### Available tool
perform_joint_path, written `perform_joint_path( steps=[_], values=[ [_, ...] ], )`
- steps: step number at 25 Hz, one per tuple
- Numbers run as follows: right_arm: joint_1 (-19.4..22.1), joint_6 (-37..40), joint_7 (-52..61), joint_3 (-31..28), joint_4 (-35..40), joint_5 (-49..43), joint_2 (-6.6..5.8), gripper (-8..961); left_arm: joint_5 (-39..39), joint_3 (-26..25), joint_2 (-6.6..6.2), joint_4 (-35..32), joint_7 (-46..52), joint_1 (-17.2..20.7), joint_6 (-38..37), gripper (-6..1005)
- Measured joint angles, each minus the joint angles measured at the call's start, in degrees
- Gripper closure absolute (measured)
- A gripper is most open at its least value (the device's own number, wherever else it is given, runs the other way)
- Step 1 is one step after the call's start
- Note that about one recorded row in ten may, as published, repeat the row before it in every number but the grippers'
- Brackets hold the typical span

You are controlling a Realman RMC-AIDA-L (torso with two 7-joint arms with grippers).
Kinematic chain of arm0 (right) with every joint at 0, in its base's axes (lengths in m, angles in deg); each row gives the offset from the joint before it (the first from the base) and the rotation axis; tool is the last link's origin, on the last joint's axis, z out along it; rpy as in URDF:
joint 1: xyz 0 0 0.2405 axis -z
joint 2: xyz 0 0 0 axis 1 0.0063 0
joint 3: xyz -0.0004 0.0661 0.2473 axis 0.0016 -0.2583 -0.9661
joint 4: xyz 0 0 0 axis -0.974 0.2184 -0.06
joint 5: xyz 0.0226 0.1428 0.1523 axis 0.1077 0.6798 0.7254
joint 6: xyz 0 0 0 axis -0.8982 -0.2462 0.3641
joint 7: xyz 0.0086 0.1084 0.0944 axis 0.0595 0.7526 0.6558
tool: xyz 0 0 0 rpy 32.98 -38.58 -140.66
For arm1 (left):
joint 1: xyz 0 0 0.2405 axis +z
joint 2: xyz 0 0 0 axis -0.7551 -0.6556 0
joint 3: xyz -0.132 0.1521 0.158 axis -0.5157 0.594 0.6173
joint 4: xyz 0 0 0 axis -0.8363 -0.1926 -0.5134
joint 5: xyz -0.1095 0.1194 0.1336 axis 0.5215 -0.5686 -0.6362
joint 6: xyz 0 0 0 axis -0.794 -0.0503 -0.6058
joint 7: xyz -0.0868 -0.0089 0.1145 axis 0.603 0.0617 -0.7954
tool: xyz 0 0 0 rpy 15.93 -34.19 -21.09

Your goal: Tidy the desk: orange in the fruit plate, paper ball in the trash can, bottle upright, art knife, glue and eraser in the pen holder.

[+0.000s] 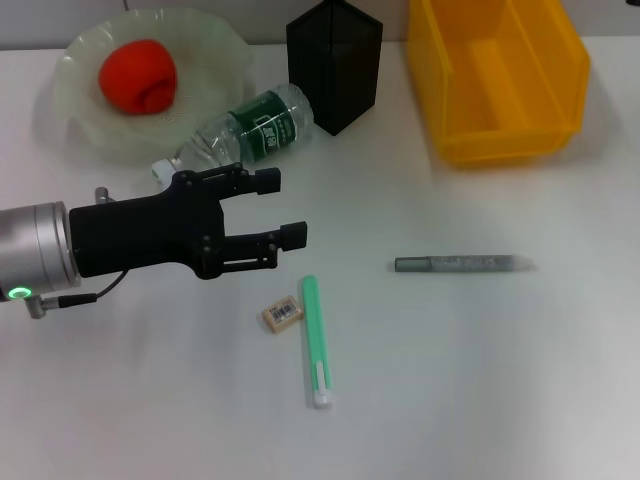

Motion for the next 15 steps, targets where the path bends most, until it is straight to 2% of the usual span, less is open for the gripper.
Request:
perform_joint_path(
  steps=[8,11,15],
  values=[
    [-5.1,-12.5,-0.3,2.3,-12.4,-0.4,-1.48,511,0.0,0.0,0.08,0.1,-0.1,-0.5,0.0,200],
    [-6.7,-19.6,0.0,4.8,-15.3,-0.4,-1.55,511,0.0,0.0,0.09,0.1,0.0,-0.5,-0.1,200],
    [-8.7,-23.5,0.0,7.7,-18.8,-0.7,-1.76,511,0.0,0.0,0.09,0.1,0.1,-0.5,-0.2,199]
  ],
)
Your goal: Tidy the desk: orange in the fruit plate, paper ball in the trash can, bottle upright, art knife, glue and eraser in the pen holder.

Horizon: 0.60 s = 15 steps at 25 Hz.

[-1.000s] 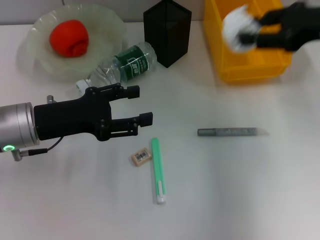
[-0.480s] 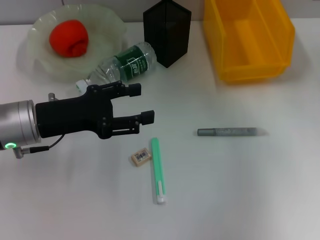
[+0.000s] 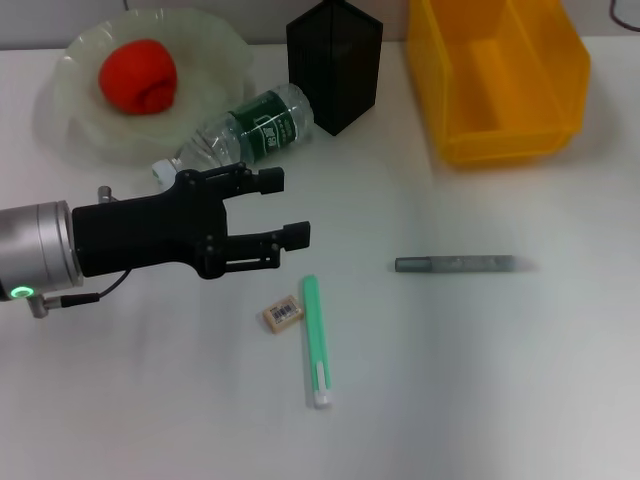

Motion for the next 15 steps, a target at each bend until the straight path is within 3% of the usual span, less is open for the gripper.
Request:
perform_joint_path(
  steps=[2,5,10,15],
  values=[
    [-0.6,-0.9,0.0,0.4,-0.9,-0.3,-0.08,511,0.0,0.0,0.0,0.0,0.0,0.1,0.0,199],
    [-1.2,-1.6,0.0,0.5,-1.6,-0.5,-0.11,321,0.0,0.0,0.0,0.0,0.1,0.1,-0.1,199],
    [-1.3,-2.0,0.0,0.4,-1.4,-0.4,-0.12,141,0.0,-0.3,0.0,0.0,0.2,0.1,-0.1,199],
    [1.2,2.6,0.0,-0.2,1.0,3.8,0.01,140,0.0,-1.2,0.0,0.0,0.1,0.0,0.1,199]
  ],
)
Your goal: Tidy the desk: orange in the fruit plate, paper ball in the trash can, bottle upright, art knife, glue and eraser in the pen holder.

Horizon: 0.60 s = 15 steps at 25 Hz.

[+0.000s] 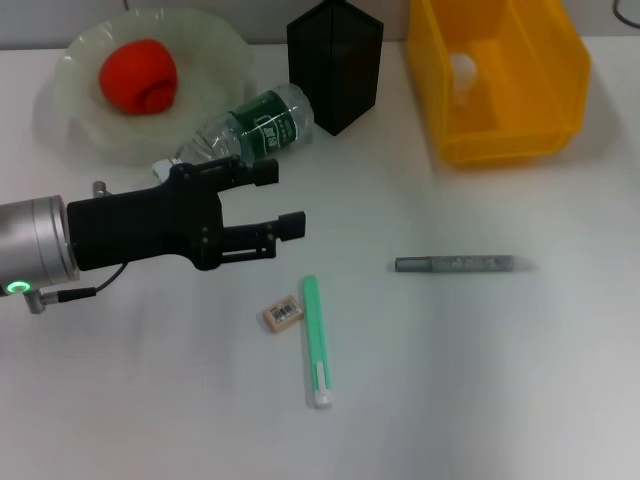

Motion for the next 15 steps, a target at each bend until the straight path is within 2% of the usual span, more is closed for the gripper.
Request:
perform_joint_path(
  steps=[8,9,12,15],
  values=[
    [11.4,24.4,-1.9,-0.1,8.6,10.3,-0.16,141,0.0,-1.6,-0.04,0.0,0.3,0.1,1.6,199],
    [12.9,27.0,-2.8,-0.1,9.2,11.1,-0.19,141,-0.2,-2.0,-0.4,0.0,1.2,0.2,3.8,199],
    [16.5,33.9,-6.1,-0.7,9.5,12.4,-0.5,141,-0.3,-2.1,-0.57,0.0,1.7,0.2,4.6,199],
    [19.0,39.2,-9.6,-1.0,8.2,12.0,-1.05,141,-0.4,-2.1,-1.37,0.0,2.8,0.2,6.9,199]
  ],
)
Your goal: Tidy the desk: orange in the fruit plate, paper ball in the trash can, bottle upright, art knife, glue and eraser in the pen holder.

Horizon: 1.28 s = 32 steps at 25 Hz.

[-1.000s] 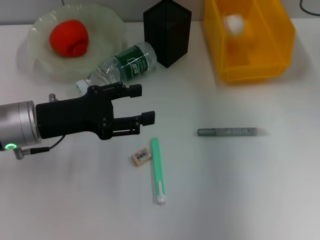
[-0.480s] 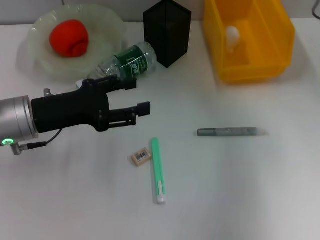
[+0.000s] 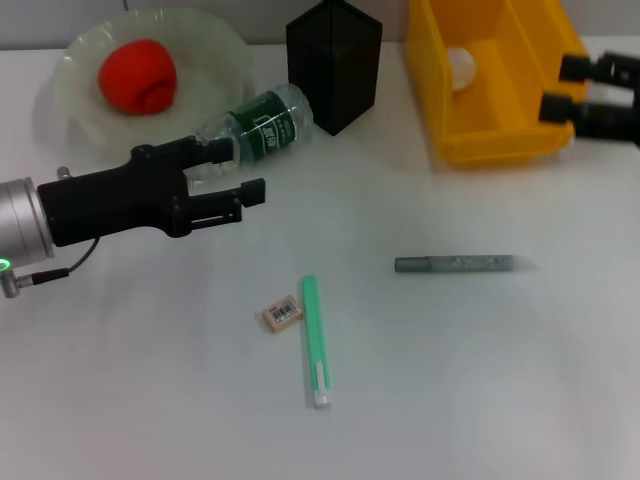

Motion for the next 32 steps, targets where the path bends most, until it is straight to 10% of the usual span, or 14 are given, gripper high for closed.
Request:
perform_joint_path(
  steps=[32],
  values=[
    [0.5,-0.6,-16.8,0.8,-14.2,-10.3,1.01,144,-4.8,0.5,-0.37,0.0,0.6,1.0,22.2,199]
  ],
)
